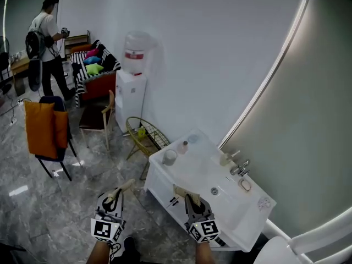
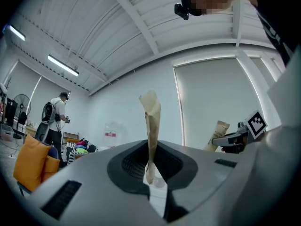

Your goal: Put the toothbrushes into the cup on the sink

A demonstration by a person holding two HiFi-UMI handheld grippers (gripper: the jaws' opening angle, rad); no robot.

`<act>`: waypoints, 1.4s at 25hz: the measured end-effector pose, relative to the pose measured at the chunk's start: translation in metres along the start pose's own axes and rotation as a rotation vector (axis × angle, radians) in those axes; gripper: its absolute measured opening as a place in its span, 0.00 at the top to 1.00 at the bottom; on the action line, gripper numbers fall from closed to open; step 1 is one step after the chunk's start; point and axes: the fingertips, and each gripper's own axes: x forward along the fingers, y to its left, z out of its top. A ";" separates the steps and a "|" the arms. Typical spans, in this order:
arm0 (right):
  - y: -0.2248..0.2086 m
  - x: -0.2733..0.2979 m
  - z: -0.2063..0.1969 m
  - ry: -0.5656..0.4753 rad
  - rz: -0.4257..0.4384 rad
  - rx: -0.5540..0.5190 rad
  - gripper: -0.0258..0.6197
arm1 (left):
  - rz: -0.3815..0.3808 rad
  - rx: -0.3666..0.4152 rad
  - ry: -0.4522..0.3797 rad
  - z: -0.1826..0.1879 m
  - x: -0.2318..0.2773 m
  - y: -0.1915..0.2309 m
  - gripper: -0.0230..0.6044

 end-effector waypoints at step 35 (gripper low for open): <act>-0.130 0.117 0.008 -0.002 -0.068 -0.001 0.89 | -0.126 -0.010 0.002 -0.021 0.204 -0.006 0.89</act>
